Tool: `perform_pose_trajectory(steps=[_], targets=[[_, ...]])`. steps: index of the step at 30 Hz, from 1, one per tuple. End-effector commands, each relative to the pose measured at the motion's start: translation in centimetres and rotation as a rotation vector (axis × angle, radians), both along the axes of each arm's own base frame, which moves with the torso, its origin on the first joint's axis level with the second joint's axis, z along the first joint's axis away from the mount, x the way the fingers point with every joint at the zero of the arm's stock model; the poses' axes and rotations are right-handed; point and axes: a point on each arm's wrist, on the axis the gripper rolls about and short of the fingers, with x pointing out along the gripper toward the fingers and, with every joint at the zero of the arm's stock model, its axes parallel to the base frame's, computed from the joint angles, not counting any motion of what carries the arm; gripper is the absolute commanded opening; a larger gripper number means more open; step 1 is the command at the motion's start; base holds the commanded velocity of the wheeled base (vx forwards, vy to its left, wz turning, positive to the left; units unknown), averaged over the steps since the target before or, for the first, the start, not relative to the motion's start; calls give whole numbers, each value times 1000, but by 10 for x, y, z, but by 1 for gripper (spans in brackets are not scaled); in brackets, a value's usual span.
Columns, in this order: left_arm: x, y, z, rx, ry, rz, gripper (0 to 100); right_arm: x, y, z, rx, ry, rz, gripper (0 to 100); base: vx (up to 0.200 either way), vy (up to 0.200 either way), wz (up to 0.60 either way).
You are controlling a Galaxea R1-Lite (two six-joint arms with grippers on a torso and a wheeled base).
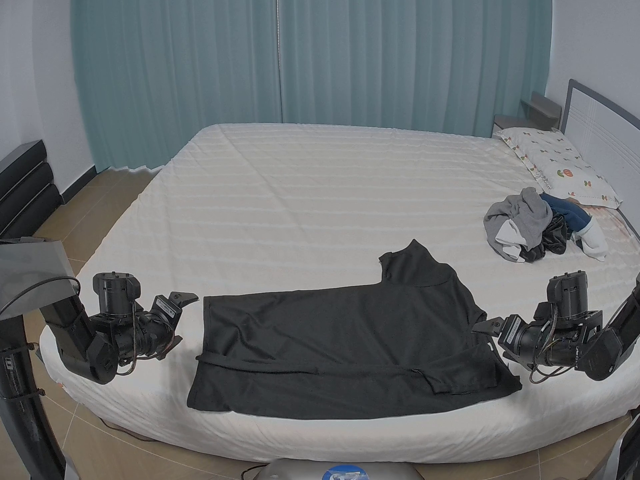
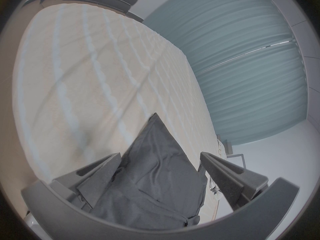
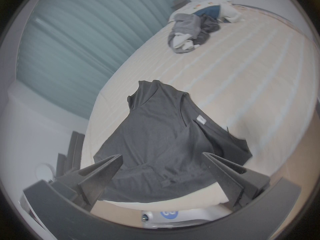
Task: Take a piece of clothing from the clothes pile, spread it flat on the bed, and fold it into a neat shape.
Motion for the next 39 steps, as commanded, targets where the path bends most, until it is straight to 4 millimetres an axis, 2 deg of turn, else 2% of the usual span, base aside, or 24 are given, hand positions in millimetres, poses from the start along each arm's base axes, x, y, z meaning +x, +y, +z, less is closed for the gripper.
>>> perform_pose_trajectory(steps=[1,11,13,15,16,23,34,35,39], targets=[[-1,-2,-1,-6,5,-12,100,16,-11,-20,-59,39,42,100,200,0,0],[-5,-2,-6,4,28,-18,100,24,-34,-63,-89,104,186,100,0,0,0],[-7,-4,-7,5,34,-25,100,27,-41,-73,-100,87,229,100,0,0,0],[-7,-4,-8,5,35,-25,100,27,-41,-73,-100,85,230,100,0,0,0],[-9,-8,-10,9,47,-40,100,28,-42,-81,-105,63,265,100,0,0,0],[-9,-10,-12,16,51,-51,100,30,-42,-93,-128,32,313,100,0,0,0],[-9,-10,-12,16,51,-51,100,29,-45,-99,-128,32,351,100,0,0,0],[-10,-10,-12,17,52,-51,100,29,-45,-99,-131,31,351,0,0,0,0],[-10,-10,-12,20,50,-52,100,29,-53,-97,-120,21,336,0,0,0,0]])
